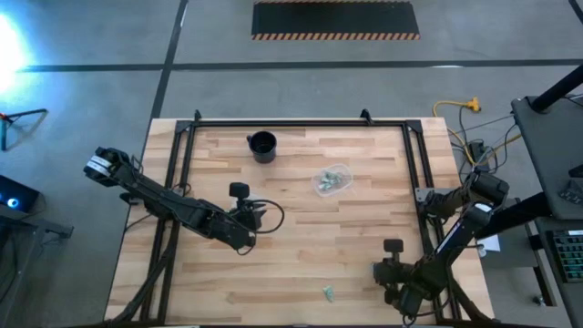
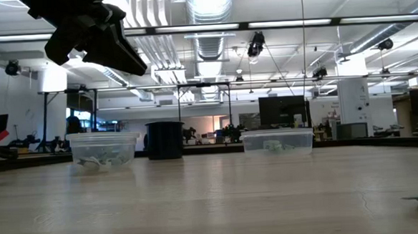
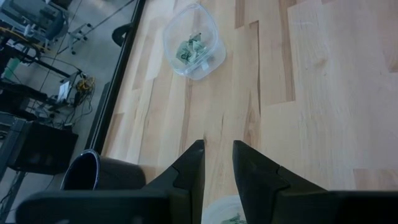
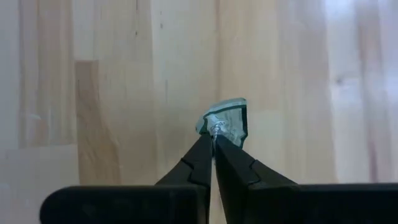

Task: Pick and place items into bin
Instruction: Put the truvia packet into the rectangle transparent bin

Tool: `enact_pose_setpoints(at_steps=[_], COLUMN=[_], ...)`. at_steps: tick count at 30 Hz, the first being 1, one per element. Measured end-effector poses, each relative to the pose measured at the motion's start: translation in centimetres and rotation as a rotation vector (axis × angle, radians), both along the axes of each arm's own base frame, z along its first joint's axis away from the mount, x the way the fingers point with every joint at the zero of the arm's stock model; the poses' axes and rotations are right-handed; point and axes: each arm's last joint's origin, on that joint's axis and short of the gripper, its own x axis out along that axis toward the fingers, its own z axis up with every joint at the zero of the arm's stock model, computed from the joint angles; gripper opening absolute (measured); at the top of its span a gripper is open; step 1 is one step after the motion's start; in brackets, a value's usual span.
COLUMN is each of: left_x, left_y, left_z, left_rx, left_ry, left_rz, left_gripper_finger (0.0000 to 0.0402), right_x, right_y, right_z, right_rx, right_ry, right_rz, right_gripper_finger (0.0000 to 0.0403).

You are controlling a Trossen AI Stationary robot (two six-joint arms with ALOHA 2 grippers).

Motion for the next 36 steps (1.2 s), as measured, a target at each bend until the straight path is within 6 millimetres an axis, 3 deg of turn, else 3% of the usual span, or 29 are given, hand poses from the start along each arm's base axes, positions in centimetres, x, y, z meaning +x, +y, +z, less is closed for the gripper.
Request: enact_pose_setpoints(at_steps=[12, 20, 28, 36], left_x=[0.0, 0.0, 0.1, 0.1], left_y=[0.0, 0.0, 0.0, 0.0], left_z=[0.0, 0.0, 0.0, 0.0], left_rx=[0.000, -0.001, -0.003, -0.003], left_ry=[0.000, -0.002, -0.006, -0.006], left_rz=[0.000, 0.000, 0.000, 0.000], left_gripper_finger=[0.0066, 0.0066, 0.0066, 0.0066], right_x=[0.7, 2.5, 5.6, 8.2], right_y=[-2.0, -4.3, -8.4, -13.5], right_z=[4.6, 5.4, 5.3, 5.0], right_rx=[-0.224, -0.403, -0.592, -0.663], right_ry=[-0.197, -0.236, -0.254, -0.155], right_rz=[0.040, 0.053, -0.066, -0.230], right_gripper_finger=[0.0009, 0.0009, 0.0009, 0.0009])
